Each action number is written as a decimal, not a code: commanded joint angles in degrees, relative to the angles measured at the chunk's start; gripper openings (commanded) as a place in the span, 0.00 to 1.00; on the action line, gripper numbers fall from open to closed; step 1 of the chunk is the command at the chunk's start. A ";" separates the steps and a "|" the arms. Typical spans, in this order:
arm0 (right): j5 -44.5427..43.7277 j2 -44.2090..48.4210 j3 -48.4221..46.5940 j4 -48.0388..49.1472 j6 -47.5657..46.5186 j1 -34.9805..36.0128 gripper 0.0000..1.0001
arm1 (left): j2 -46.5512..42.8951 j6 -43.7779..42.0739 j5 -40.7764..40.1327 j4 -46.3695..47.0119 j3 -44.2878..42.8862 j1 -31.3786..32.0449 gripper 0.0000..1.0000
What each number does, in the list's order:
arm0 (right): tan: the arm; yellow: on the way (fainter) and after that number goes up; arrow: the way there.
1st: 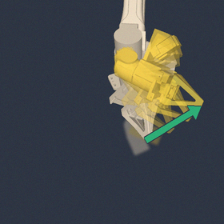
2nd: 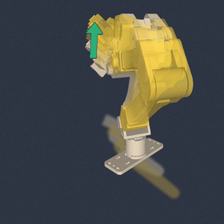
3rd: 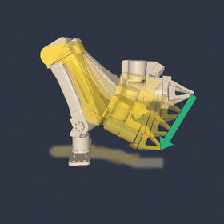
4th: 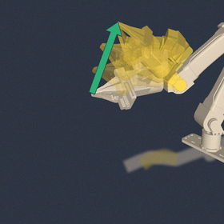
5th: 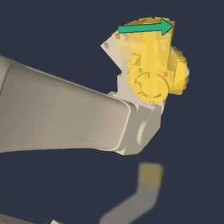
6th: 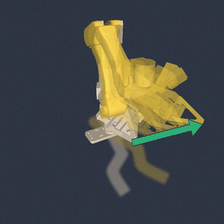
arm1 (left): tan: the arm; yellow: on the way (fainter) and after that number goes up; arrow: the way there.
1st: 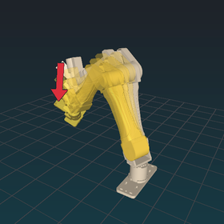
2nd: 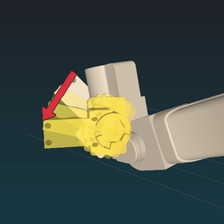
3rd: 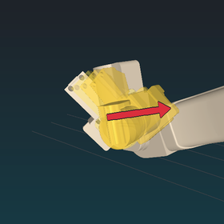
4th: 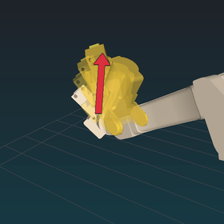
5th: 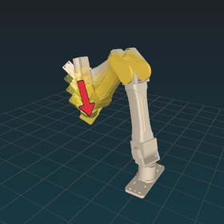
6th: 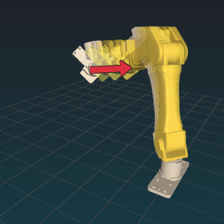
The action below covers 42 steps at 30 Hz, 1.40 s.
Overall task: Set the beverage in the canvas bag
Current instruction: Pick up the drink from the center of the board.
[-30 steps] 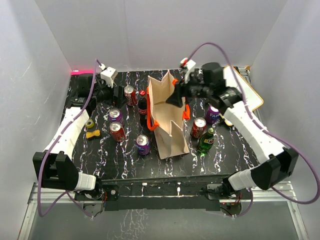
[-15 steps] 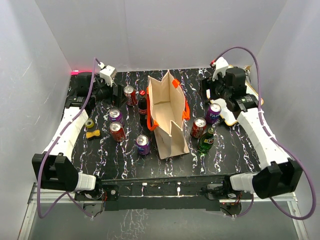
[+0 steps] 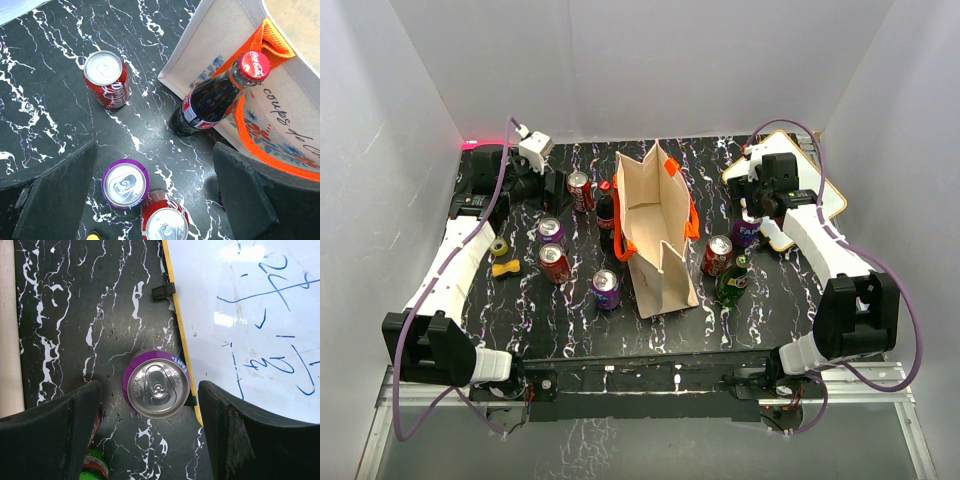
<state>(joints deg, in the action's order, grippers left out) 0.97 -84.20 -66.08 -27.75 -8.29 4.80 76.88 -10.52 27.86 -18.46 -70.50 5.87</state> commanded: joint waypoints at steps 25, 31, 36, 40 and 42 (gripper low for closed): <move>6.30 -7.16 0.78 4.34 2.20 -4.17 0.71 | -1.82 -0.47 1.76 -0.97 -0.43 0.11 0.97; 6.48 -5.02 -0.06 4.27 1.13 -4.22 0.45 | -1.52 -0.39 1.84 -0.88 -0.55 0.10 0.97; 9.13 -0.71 -1.22 5.60 -0.68 -4.13 0.20 | -1.22 0.74 1.94 -0.54 -1.31 0.12 0.97; 12.12 2.37 -5.48 5.45 -1.26 -4.09 0.08 | -0.70 3.18 2.25 -0.03 -2.73 0.17 0.97; 14.66 3.10 -9.47 4.26 -1.24 -4.05 0.08 | -0.28 4.31 2.98 -0.12 -3.81 0.34 0.97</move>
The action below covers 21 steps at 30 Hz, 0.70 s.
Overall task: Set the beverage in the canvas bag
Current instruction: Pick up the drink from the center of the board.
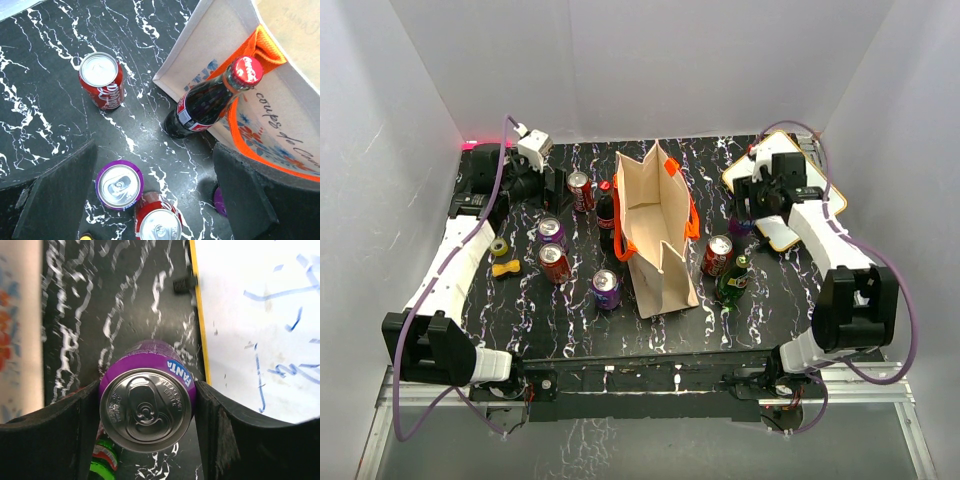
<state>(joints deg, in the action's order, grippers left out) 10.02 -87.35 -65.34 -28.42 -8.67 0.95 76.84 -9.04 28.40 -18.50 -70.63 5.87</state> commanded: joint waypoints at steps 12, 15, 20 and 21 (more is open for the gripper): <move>18.98 6.02 -33.80 -0.33 -1.55 8.85 0.08 | 2.88 6.94 5.02 -9.31 -13.87 7.21 0.92; 23.48 3.86 -39.56 -2.34 -1.47 11.51 0.08 | 2.06 11.40 8.43 -9.74 -13.31 8.31 0.88; 30.66 0.48 -43.59 -3.76 -1.80 15.65 0.08 | 1.77 18.86 13.46 -8.23 -10.12 11.30 0.80; 31.38 -0.17 -43.90 -4.13 -2.20 16.65 0.08 | 1.07 20.21 14.86 -7.53 -9.42 11.58 0.78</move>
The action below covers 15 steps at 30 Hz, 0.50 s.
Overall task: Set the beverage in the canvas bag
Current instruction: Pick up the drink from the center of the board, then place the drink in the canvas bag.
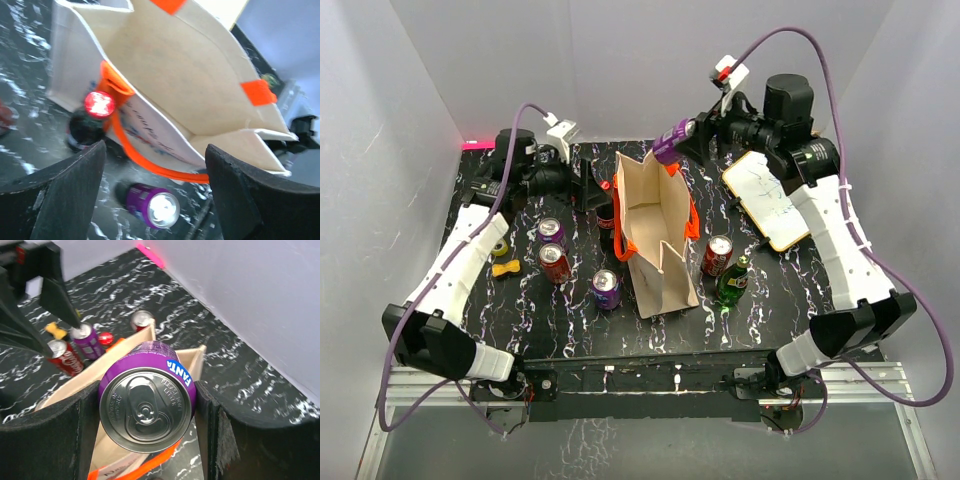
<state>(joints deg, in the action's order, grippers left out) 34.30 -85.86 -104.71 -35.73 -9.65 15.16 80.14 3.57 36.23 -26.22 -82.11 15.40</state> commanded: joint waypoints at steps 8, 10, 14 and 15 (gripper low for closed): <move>0.65 -4.09 -1.15 0.41 -7.57 10.13 0.08 | -0.14 15.26 7.68 4.37 4.81 3.92 0.67; -0.52 -4.12 0.36 0.64 -7.98 10.56 0.08 | 1.07 16.99 7.38 5.46 5.08 4.34 0.66; -2.98 -3.84 3.59 1.18 -7.97 10.64 0.08 | 3.49 19.74 7.92 7.11 5.12 5.26 0.64; -4.01 -3.73 4.37 1.45 -7.71 10.67 0.08 | 4.00 19.99 7.50 7.14 5.01 5.53 0.62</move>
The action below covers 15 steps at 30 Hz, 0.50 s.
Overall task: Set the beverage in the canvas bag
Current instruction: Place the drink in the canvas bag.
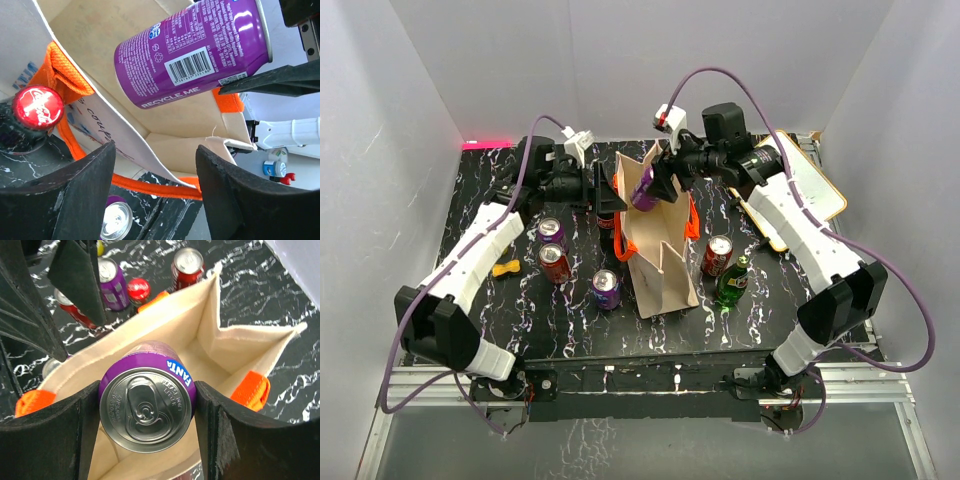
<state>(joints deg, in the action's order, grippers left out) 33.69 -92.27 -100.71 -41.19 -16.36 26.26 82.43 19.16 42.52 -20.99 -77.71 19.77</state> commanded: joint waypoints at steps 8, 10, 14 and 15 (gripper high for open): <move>-9.02 4.70 4.58 7.06 -0.30 -0.34 0.08 | 5.42 0.86 -1.36 0.33 0.05 4.94 0.37; -9.60 5.98 5.53 7.05 -0.40 -0.39 0.08 | 5.37 0.04 -1.81 -0.05 -0.01 5.29 0.28; -10.43 8.78 7.13 6.22 -1.90 -0.37 0.08 | 5.94 -1.16 -0.58 -0.42 -0.64 6.07 0.08; -10.25 9.35 7.56 5.98 -2.28 -0.35 0.08 | 6.33 -1.53 0.01 -0.82 -1.13 6.44 0.04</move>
<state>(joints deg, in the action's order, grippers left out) 23.49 -90.00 -92.55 -42.00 -16.80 26.09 88.51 19.59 40.99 -19.84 -77.25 25.21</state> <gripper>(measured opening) 0.681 0.108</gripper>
